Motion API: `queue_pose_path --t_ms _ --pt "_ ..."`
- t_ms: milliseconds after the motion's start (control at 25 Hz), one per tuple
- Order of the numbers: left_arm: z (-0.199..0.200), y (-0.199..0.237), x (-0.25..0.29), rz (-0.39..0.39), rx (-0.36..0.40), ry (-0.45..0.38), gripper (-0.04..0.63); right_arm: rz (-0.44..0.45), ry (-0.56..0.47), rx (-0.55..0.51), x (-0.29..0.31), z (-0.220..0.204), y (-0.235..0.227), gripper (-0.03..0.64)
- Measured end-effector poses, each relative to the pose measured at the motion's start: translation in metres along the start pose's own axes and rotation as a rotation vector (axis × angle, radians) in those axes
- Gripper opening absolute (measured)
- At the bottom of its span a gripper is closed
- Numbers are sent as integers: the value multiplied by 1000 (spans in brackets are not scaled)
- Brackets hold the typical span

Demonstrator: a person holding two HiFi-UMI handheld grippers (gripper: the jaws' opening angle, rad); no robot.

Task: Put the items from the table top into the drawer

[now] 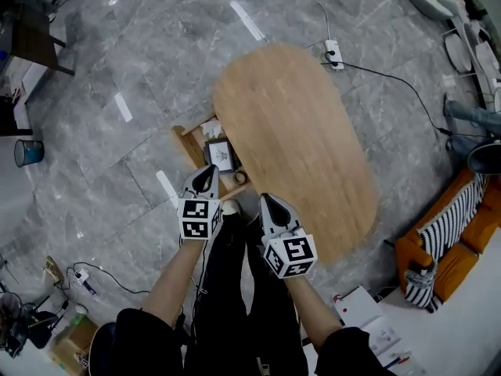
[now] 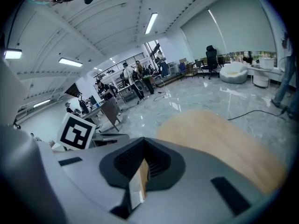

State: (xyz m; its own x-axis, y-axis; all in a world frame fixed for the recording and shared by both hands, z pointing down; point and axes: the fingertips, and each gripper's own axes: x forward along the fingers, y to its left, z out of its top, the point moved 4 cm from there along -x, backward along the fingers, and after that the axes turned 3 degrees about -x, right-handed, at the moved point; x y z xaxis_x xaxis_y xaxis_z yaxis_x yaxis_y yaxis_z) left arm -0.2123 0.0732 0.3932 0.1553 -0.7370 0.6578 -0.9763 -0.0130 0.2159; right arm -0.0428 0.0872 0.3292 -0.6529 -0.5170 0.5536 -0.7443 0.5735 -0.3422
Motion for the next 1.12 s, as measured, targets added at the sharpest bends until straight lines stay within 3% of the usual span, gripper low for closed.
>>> queue_pose_path --t_ms 280,600,840,1120 --pt "72 -47 -66 -95 105 -115 14 -139 -95 -18 -41 55 17 8" --pt "126 -128 -114 -256 256 -167 14 -274 -214 21 -109 91 14 8" --pt "118 -167 -129 -334 306 -137 14 -306 -228 19 -133 91 11 7" --pt "105 -179 -134 -360 308 -104 14 -322 -237 21 -149 86 11 8"
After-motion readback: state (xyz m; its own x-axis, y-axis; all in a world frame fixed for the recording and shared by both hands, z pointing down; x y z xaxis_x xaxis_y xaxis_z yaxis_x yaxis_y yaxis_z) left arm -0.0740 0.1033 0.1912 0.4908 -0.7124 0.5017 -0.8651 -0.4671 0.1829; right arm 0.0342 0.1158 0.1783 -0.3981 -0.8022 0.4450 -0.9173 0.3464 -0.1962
